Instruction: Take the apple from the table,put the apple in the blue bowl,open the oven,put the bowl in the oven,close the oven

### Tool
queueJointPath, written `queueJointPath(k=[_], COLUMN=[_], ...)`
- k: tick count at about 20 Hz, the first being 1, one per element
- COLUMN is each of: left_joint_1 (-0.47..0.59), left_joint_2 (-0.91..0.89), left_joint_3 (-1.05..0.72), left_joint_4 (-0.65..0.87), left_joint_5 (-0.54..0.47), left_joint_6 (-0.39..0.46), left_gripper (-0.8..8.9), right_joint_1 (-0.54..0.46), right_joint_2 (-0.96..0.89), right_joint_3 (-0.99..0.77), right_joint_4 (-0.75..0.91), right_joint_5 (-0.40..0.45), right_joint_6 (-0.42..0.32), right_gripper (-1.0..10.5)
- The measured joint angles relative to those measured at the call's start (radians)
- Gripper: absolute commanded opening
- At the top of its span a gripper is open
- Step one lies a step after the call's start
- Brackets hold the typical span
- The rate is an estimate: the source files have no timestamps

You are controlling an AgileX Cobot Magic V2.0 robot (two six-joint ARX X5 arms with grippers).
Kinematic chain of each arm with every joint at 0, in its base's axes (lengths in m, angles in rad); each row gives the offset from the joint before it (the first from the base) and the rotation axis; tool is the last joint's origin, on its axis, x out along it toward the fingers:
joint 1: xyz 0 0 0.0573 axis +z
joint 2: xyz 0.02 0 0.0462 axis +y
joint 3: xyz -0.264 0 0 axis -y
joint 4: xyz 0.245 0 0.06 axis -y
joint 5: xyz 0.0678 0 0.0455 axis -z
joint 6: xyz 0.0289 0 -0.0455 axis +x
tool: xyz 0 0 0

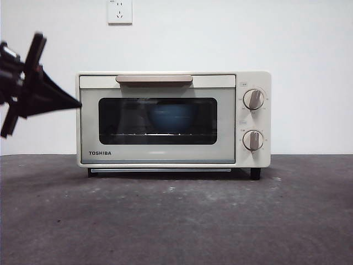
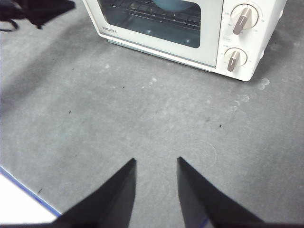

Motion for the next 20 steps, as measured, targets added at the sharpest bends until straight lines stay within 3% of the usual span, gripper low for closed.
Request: queueJointPath(k=[3, 9, 16, 20], left_joint_1=[-0.015, -0.101, -0.192, -0.208], left_joint_2=[-0.164, -0.572, -0.888, -0.983], left_joint_3=[0.0, 0.0, 0.0, 0.0], left_joint_4=[-0.196, -0.605, -0.877, -0.969], left_joint_5=[-0.049, -0.261, -0.447, -0.496], left_joint_6=[0.097, 0.325, 0.427, 0.46], left_gripper=[0.07, 0.07, 0.07, 0.07], right_joint_1=[0.0, 0.0, 0.0, 0.0], right_joint_2=[0.0, 0.002, 0.022, 0.019], right_joint_3=[0.0, 0.0, -0.06, -0.176], right_joint_4=[0.039, 0.177, 0.305, 0.454], right_joint_5=[0.0, 0.0, -0.006, -0.047], right_joint_6=[-0.008, -0.067, -0.092, -0.095], right_gripper=[1.4, 1.4, 1.4, 0.6])
